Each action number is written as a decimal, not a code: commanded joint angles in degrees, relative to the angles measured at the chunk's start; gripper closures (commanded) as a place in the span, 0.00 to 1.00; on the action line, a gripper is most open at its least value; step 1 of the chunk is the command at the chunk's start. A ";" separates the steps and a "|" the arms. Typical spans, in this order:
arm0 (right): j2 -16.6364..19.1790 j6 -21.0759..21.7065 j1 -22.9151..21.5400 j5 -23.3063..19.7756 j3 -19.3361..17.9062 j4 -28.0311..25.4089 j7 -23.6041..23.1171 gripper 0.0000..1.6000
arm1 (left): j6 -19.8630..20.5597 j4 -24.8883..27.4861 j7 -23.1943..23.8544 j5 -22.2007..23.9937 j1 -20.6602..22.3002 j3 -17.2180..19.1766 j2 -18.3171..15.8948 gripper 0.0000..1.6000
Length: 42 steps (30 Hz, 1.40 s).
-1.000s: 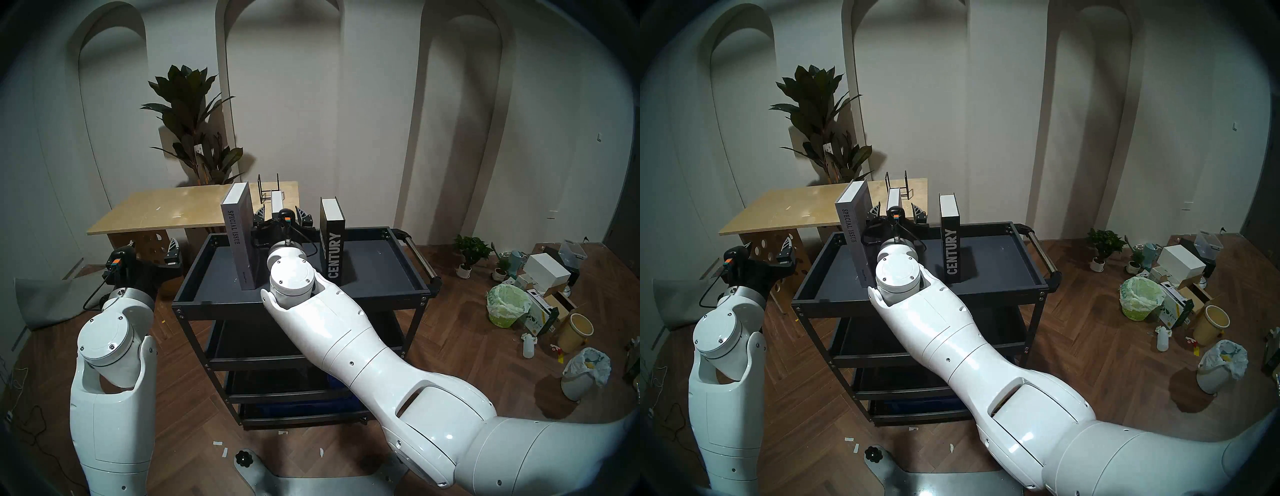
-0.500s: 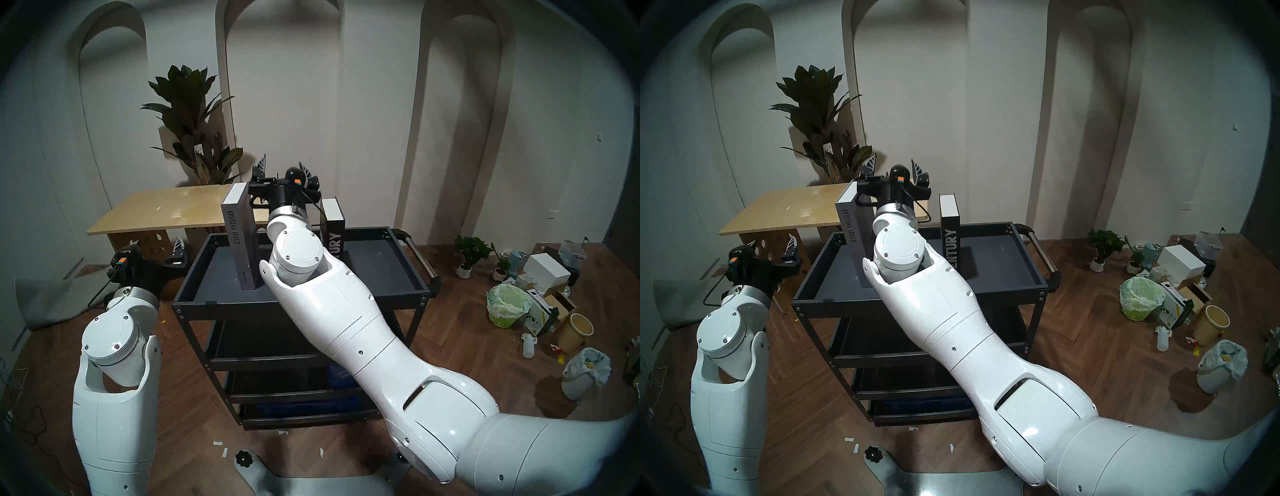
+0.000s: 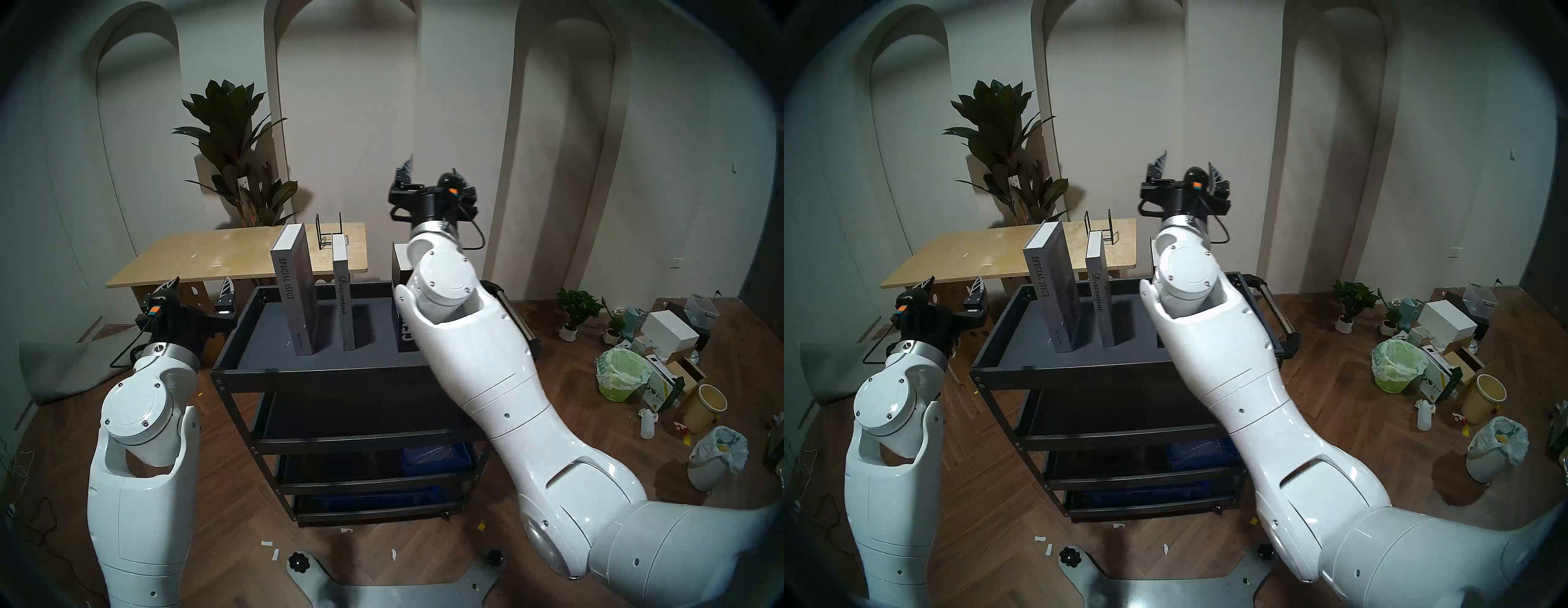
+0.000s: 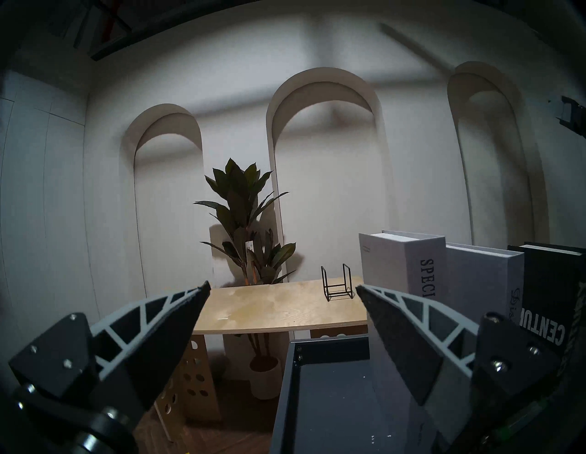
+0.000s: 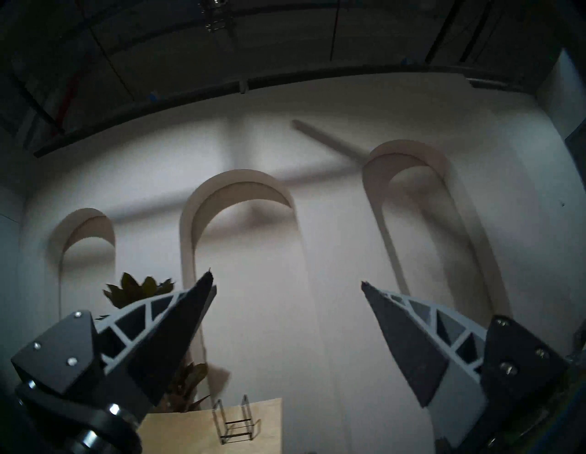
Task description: Sort the books onto the shelf by size, largest to the left
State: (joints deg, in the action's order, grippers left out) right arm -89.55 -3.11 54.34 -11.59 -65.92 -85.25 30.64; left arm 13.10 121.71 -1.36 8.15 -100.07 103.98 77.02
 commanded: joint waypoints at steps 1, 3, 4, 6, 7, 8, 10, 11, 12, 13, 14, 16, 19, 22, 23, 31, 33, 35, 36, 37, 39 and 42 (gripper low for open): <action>6.65 4.18 3.80 1.11 -4.23 -6.60 -0.16 0.00 | -0.31 0.80 0.53 -0.13 2.29 -1.09 -0.67 0.00; 8.27 5.22 5.38 0.93 -5.18 -8.26 -0.58 0.00 | -0.17 0.35 0.81 -0.32 2.58 -1.98 -0.74 0.00; 9.26 5.56 6.20 0.89 -5.35 -9.28 -0.82 0.00 | -0.15 0.18 0.86 -0.52 2.67 -2.39 -0.80 0.00; 10.52 6.56 7.93 0.75 -5.94 -10.68 -1.19 0.00 | -0.09 -0.09 0.99 -0.68 2.94 -3.13 -0.76 0.00; 11.03 6.73 8.59 0.69 -6.25 -11.18 -1.42 0.00 | -0.10 -0.15 0.99 -0.87 3.06 -3.37 -0.82 0.00; 12.11 7.55 9.90 0.72 -6.78 -12.74 -1.76 0.00 | -0.09 -0.30 0.93 -1.03 3.31 -3.73 -0.76 0.00; 13.50 8.22 11.46 0.50 -7.58 -14.02 -2.46 0.00 | -0.10 -0.54 0.92 -1.23 3.63 -4.24 -0.71 0.00; 14.12 8.41 12.19 0.33 -8.08 -14.37 -2.81 0.00 | -0.15 -0.70 0.85 -1.30 3.75 -4.48 -0.60 0.00; 14.84 8.81 13.14 0.33 -8.55 -15.10 -2.99 0.00 | -0.29 -0.88 0.75 -1.52 3.86 -4.73 -0.56 0.00; 15.63 9.19 14.14 0.21 -9.02 -15.77 -3.32 0.00 | -0.26 -1.12 0.72 -1.65 3.98 -5.05 -0.52 0.00; 16.15 9.58 14.65 0.01 -9.54 -16.27 -3.69 0.00 | -0.22 -1.37 0.65 -1.73 4.14 -5.36 -0.41 0.00; 17.36 10.27 16.26 -0.37 -10.31 -16.75 -4.09 0.00 | -0.27 -1.71 0.54 -2.21 4.28 -5.93 -0.46 0.00; 19.28 11.26 18.46 -1.04 -11.49 -18.30 -5.22 0.00 | -0.27 -2.25 0.26 -2.86 4.64 -6.88 -0.39 0.00; 21.08 12.35 20.78 -2.15 -12.55 -20.34 -6.69 0.00 | -0.49 -2.61 -0.57 -4.47 4.93 -7.92 -0.74 0.00; 21.55 12.58 21.80 -2.43 -12.90 -21.13 -7.15 0.00 | -0.57 -2.78 -0.84 -4.82 5.02 -8.20 -0.72 0.00; 25.99 15.00 28.10 -6.09 -15.79 -27.04 -12.35 0.00 | -1.02 -4.03 -3.52 -7.99 6.17 -10.02 -0.84 0.00; 27.50 16.48 29.79 -7.27 -16.28 -27.99 -14.00 0.00 | -1.23 -4.44 -4.88 -9.30 6.14 -10.26 -0.73 0.00; 28.68 17.40 31.27 -8.92 -16.90 -28.77 -16.06 0.00 | -1.47 -4.77 -6.05 -10.38 6.09 -10.49 -0.61 0.00; 29.10 17.69 31.80 -9.65 -17.19 -28.86 -16.86 0.00 | -1.52 -4.92 -6.60 -11.04 6.01 -10.56 -0.69 0.00; 29.88 18.06 33.15 -10.51 -17.86 -29.57 -18.06 0.00 | -1.72 -5.14 -7.30 -11.70 6.02 -10.75 -0.62 0.00; 30.86 19.08 34.50 -12.66 -18.91 -30.16 -20.33 0.00 | -1.72 -5.44 -8.74 -13.00 5.99 -10.97 -0.50 0.00; 32.06 20.44 36.23 -16.62 -21.06 -31.16 -23.24 0.00 | -1.82 -5.56 -10.73 -14.52 5.97 -11.12 -0.28 0.00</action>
State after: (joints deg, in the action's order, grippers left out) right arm -61.95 15.38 84.96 -22.26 -83.01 -112.50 12.90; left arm 12.27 115.94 -8.40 -2.92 -95.32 92.88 76.28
